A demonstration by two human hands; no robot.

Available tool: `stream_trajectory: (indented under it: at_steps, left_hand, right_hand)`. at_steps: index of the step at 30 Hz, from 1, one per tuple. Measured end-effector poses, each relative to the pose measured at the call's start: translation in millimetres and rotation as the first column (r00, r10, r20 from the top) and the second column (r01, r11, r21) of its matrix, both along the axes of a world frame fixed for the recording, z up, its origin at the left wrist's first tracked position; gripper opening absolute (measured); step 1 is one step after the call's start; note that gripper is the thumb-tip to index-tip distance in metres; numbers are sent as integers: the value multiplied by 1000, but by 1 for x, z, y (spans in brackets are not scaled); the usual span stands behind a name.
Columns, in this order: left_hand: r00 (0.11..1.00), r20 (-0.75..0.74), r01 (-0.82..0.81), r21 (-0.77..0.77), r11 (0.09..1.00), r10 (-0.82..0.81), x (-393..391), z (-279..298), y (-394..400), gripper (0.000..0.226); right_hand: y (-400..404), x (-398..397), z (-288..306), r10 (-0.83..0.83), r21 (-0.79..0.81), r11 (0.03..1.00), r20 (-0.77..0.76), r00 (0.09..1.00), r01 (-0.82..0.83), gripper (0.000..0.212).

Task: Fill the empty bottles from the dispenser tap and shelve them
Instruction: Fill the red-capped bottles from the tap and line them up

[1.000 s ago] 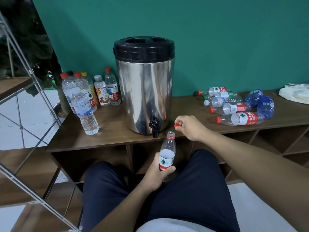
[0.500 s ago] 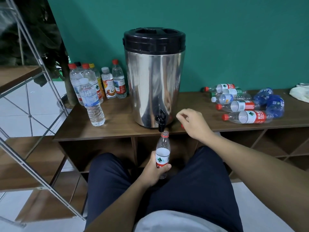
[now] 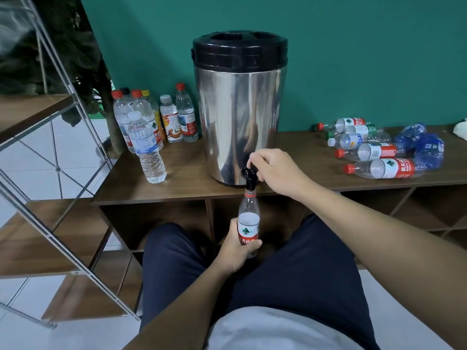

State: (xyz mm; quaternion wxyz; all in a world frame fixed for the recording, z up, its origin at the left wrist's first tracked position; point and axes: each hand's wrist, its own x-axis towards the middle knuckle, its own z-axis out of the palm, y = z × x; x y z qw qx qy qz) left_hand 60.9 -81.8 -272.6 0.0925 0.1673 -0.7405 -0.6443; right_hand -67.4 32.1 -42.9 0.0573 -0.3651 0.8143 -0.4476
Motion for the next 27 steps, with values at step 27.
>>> stream_trajectory:
  at_steps: [27]
  left_hand:
    - [999, 44, -10, -61, 998, 13, 10, -10, -3, 64]
  right_hand:
    - [25, 53, -173, -8, -310, 926, 554, 833, 214, 22]
